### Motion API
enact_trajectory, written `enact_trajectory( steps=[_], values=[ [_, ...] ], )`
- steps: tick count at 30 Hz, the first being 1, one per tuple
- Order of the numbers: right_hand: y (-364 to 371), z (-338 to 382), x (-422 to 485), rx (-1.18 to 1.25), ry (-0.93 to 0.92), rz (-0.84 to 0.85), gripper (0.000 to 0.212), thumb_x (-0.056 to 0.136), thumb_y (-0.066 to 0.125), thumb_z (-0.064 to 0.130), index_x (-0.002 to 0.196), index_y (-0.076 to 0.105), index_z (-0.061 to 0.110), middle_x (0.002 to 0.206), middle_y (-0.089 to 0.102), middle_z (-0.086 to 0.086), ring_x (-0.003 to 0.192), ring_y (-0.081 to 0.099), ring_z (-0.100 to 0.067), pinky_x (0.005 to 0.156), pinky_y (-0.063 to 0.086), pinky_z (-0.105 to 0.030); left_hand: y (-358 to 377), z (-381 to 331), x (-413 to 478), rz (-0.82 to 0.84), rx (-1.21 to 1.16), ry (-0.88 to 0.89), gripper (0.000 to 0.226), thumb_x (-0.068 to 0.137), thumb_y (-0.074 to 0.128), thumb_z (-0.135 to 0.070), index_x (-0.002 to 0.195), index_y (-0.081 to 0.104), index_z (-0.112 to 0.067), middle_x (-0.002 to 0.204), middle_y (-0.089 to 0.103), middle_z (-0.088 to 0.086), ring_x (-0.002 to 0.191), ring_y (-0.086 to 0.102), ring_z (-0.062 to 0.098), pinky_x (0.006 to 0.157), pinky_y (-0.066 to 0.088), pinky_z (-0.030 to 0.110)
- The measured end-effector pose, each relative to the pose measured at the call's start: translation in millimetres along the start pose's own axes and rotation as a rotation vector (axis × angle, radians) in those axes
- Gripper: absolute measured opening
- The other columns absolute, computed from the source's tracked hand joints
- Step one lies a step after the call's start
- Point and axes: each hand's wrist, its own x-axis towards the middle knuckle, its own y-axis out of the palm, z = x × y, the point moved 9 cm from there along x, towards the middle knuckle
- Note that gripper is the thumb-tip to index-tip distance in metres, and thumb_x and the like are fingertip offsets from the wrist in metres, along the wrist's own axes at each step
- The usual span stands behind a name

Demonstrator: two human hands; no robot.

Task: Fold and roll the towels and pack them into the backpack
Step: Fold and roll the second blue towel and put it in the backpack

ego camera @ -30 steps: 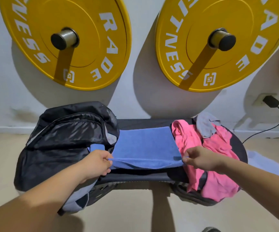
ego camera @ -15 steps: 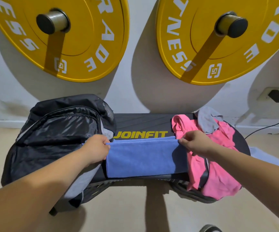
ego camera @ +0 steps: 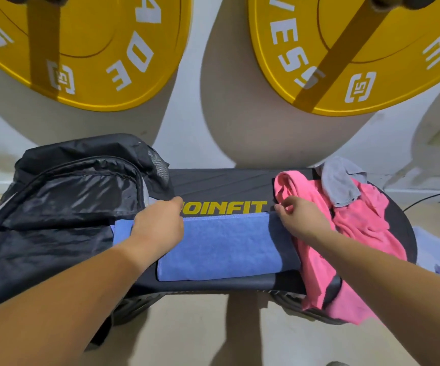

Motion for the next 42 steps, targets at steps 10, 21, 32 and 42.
enact_trajectory(
  steps=[10, 21, 32, 42],
  values=[
    [-13.3, -43.9, -16.8, -0.480, -0.241, -0.015, 0.034, 0.101, 0.047, 0.034, 0.133, 0.058, 0.028, 0.120, 0.058, -0.005, 0.114, 0.051, -0.031, 0.085, 0.051, -0.043, 79.1, -67.0, -30.7, 0.442, 0.076, 0.122, 0.075, 0.086, 0.058, -0.066, 0.145, 0.042, -0.023, 0.140, 0.044, 0.006, 0.133, 0.040, 0.032, 0.104, 0.047, 0.048],
    [9.1, 38.6, -13.6, -0.237, -0.398, 0.063, 0.033, 0.087, 0.051, 0.021, 0.115, 0.068, 0.014, 0.109, 0.064, -0.008, 0.106, 0.059, -0.033, 0.084, 0.053, -0.042, 55.5, -39.6, -51.1, 0.418, 0.185, 0.404, 0.046, 0.072, 0.068, -0.044, 0.109, 0.046, -0.027, 0.111, 0.041, -0.010, 0.098, 0.042, 0.016, 0.067, 0.039, 0.030],
    [37.1, 44.5, -10.8, -0.431, -0.296, 0.162, 0.026, 0.097, 0.050, 0.034, 0.111, 0.058, 0.013, 0.115, 0.059, -0.008, 0.113, 0.055, -0.031, 0.084, 0.050, -0.038, 59.2, -46.8, -35.1, 0.207, 0.417, 0.590, 0.030, 0.078, 0.060, -0.007, 0.106, 0.055, -0.018, 0.112, 0.049, 0.004, 0.098, 0.051, 0.028, 0.062, 0.032, 0.037],
    [32.9, 2.4, -24.9, -0.068, 0.098, 0.474, 0.028, 0.087, 0.065, 0.027, 0.074, 0.068, 0.002, 0.062, 0.063, -0.011, 0.049, 0.059, -0.026, 0.045, 0.047, -0.026, -0.9, -58.1, 55.8, -0.175, 0.530, 0.447, 0.034, 0.079, 0.072, -0.012, 0.110, 0.061, -0.023, 0.133, 0.055, 0.009, 0.115, 0.055, 0.031, 0.078, 0.043, 0.040]
  ],
)
